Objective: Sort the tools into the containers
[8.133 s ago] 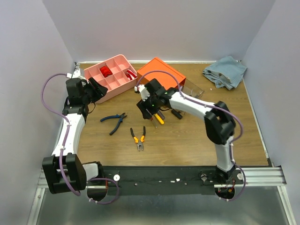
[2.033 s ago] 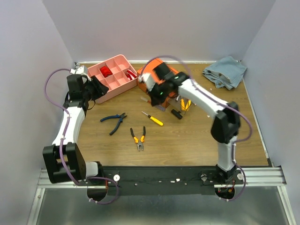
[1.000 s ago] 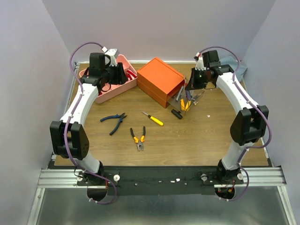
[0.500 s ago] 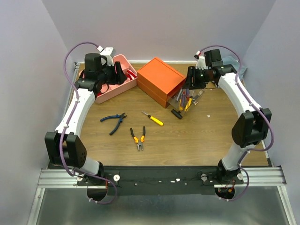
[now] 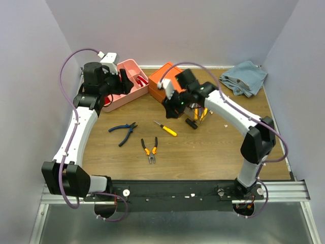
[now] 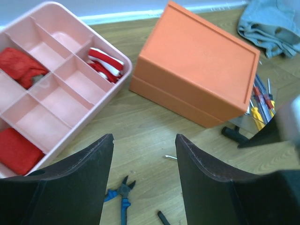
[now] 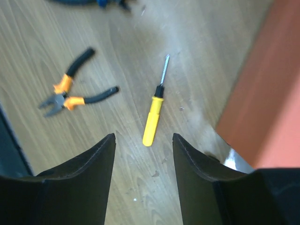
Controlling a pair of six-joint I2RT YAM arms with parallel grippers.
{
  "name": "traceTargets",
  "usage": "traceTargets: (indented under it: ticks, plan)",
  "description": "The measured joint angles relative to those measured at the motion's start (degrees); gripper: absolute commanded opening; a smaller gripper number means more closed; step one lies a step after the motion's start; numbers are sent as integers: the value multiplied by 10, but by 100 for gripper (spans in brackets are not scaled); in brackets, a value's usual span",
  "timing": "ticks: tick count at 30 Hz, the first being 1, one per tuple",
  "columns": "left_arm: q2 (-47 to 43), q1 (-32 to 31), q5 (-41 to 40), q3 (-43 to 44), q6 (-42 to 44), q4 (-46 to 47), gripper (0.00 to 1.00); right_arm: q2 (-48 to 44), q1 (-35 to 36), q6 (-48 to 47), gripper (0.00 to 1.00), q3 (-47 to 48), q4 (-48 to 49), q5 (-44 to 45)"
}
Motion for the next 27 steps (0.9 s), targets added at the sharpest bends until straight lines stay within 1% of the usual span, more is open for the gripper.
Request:
traceTargets:
  ticks: [2, 7, 14, 20, 23, 24, 26, 27]
  plan:
    - [-12, 12, 2, 0, -4, 1, 66, 13, 24, -45, 62, -43, 20, 16]
    - [-22, 48, 2, -1, -16, 2, 66, 39, 44, -100, 63, -105, 58, 50]
    - [-28, 78, 2, -9, -19, -6, 66, 59, 48, -92, 63, -130, 106, 83]
    - [-47, 110, -5, -35, -22, -18, 66, 83, 60, -81, 62, -152, 138, 107]
    - [-48, 120, -5, -44, -24, -19, 66, 101, 61, -78, 59, -156, 142, 113]
    - [-48, 121, -5, -45, -25, -19, 66, 105, 61, -78, 53, -156, 144, 114]
    - [-48, 123, -5, -51, -26, -20, 66, 118, 62, -76, 49, -157, 148, 122]
    - [-48, 123, -5, -52, -27, -20, 66, 124, 62, -74, 44, -157, 151, 124]
